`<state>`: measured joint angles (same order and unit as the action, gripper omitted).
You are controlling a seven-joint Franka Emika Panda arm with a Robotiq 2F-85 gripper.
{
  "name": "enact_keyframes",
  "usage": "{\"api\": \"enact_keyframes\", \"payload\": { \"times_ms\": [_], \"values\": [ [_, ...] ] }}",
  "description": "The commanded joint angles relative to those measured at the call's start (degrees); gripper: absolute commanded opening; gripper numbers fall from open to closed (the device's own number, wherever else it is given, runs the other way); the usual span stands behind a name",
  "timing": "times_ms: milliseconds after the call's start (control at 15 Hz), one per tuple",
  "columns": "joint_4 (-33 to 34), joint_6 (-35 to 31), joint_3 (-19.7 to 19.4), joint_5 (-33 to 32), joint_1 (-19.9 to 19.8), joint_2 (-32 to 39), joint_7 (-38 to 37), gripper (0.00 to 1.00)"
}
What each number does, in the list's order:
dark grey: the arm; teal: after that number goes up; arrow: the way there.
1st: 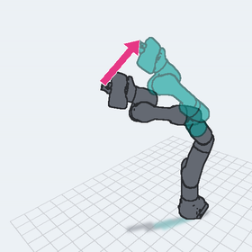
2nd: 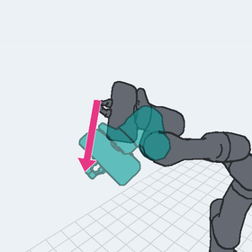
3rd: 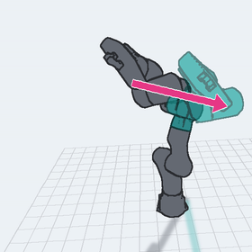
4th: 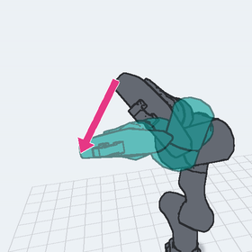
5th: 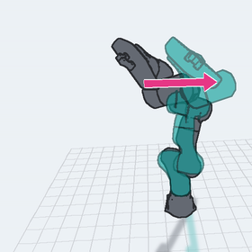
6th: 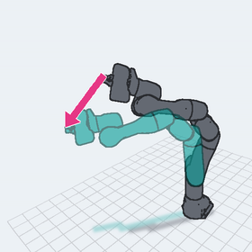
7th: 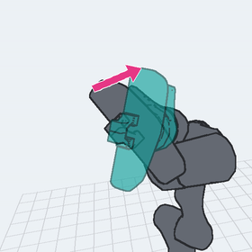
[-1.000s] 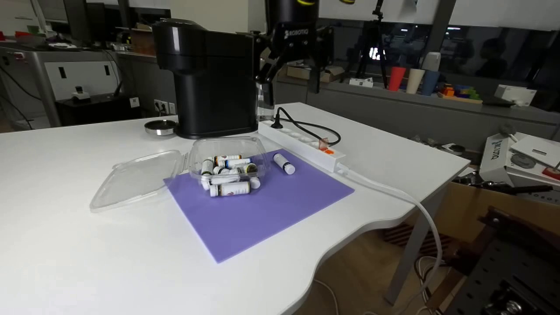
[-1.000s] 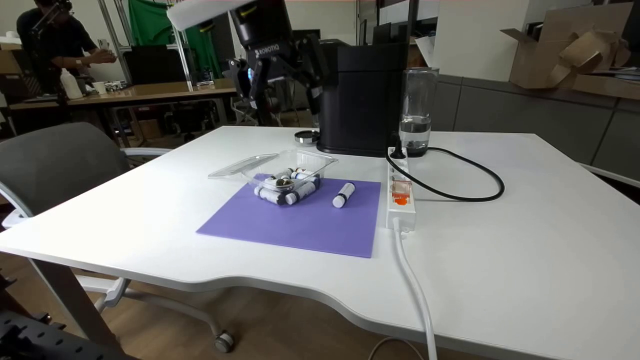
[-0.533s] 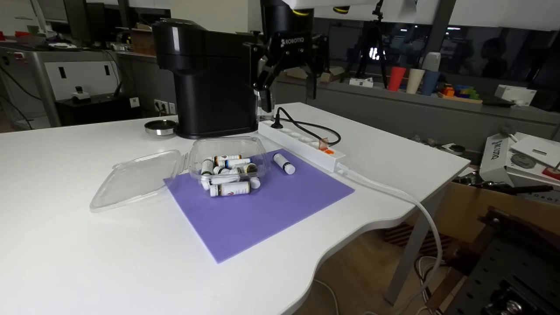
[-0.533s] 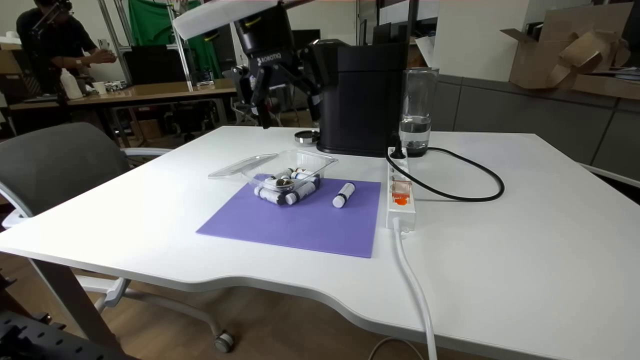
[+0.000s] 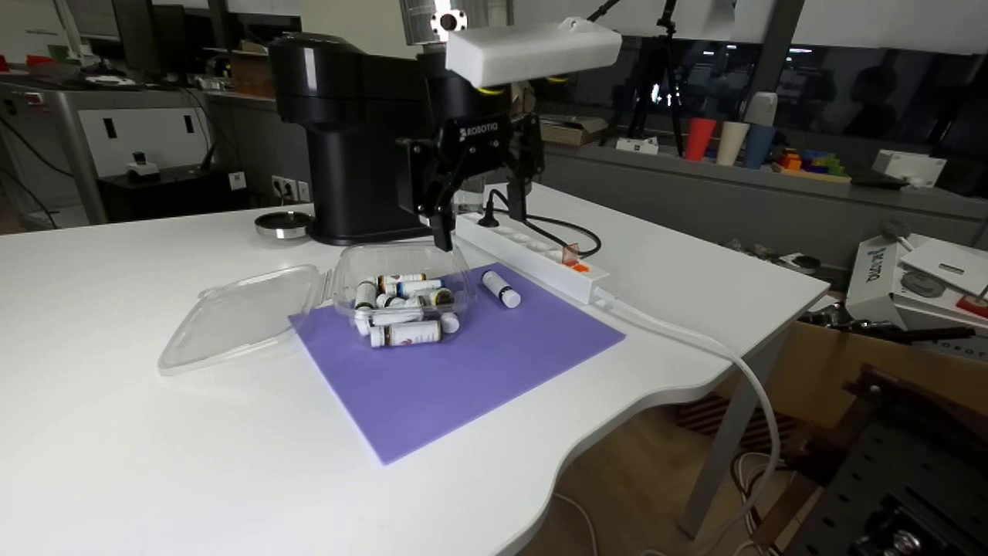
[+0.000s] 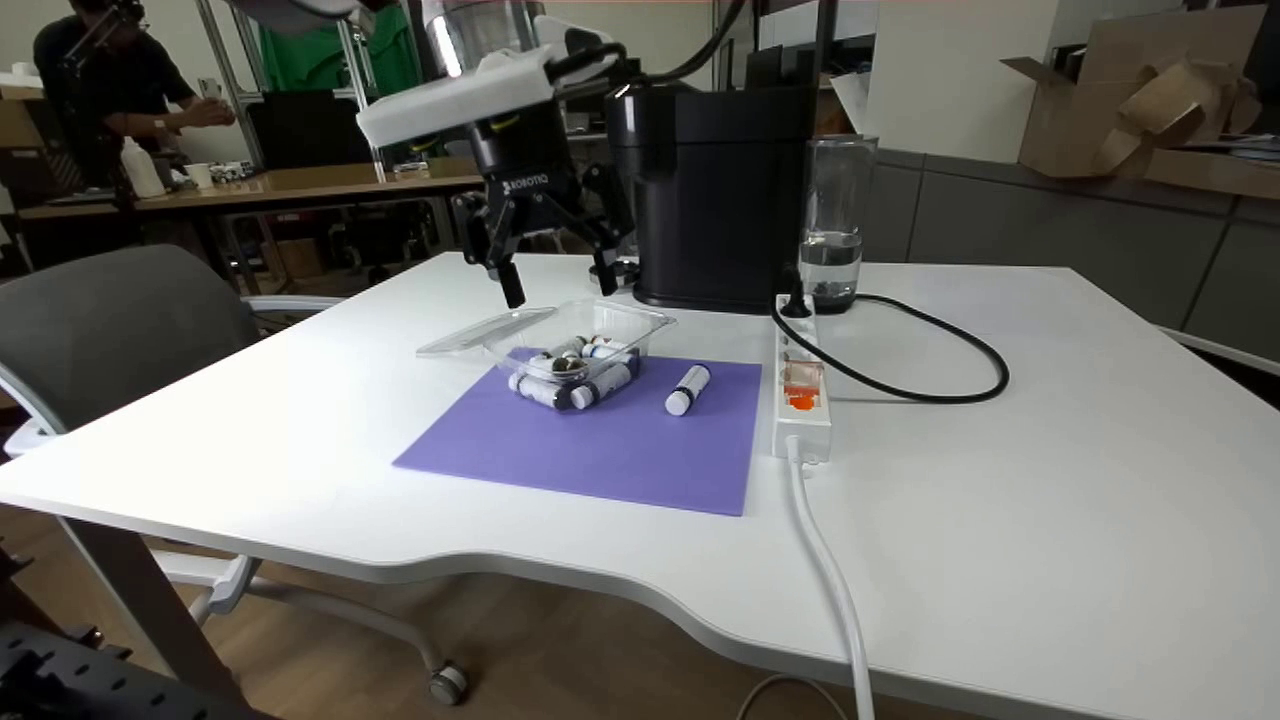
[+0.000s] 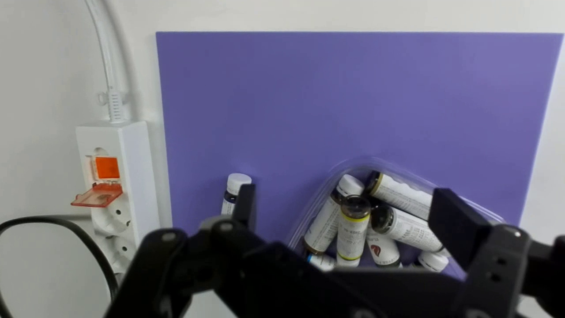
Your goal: Remove two bottles from the clear bowl and place them on the purple placemat
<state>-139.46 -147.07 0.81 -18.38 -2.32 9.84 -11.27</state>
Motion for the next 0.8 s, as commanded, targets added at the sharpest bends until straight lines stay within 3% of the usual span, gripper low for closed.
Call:
{"api": "enact_keyframes", "payload": {
  "times_ms": [0,200,733],
  "values": [
    [7.78,4.4,-1.83,-0.13,2.92,5.98,-1.04,1.0],
    [14.01,7.33,-3.16,-0.06,4.34,10.81,-0.88,1.0],
    [27.1,17.59,-2.36,5.19,5.1,21.24,4.38,1.0]
  ]
}}
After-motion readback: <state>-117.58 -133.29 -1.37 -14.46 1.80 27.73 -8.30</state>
